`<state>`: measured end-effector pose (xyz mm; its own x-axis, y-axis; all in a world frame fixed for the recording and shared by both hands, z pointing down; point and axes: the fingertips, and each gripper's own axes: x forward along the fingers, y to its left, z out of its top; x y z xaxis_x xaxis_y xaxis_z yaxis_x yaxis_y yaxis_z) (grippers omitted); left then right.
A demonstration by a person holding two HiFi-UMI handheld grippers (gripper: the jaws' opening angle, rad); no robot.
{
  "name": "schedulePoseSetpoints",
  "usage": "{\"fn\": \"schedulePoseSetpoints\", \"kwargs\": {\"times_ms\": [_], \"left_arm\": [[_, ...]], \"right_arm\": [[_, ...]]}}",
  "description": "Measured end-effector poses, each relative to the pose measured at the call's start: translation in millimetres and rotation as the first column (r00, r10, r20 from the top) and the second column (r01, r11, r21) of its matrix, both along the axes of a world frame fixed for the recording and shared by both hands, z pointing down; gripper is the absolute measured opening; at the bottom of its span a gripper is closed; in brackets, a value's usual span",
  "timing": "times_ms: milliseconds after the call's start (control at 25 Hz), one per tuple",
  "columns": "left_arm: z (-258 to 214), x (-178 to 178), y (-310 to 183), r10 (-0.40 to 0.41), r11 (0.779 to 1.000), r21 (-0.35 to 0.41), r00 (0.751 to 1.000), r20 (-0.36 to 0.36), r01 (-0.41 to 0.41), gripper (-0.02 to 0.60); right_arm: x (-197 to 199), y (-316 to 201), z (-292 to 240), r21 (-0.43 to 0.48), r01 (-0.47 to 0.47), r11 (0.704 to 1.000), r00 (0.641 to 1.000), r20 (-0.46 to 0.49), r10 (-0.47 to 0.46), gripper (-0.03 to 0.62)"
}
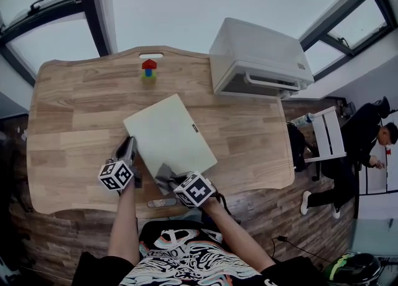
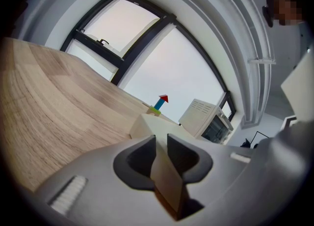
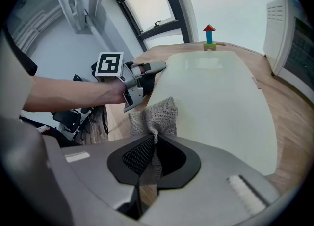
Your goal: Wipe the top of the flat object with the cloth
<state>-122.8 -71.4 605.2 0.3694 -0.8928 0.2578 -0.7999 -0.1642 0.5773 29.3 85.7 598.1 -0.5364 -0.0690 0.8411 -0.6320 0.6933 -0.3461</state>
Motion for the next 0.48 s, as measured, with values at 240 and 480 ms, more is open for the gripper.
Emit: {"fn": "schedulePoseSetpoints", "kwargs": {"times_ms": [240,480], "left_arm": [[1,-1,1,0.003,1.000,-0.002,1.000,-0.005,-0.003,0.132],[-1,0,1,0.006,1.000,0.005,1.000,-0.006,-0.006,0.129]], "right_arm": [[6,-4,-1,0.010,-0.020,1.000,1.000,-0.015,0.020,0.020],[16,-12,-2,0.033,-0.065,0.997,0.998,-0.012,0.066,0.020]]}}
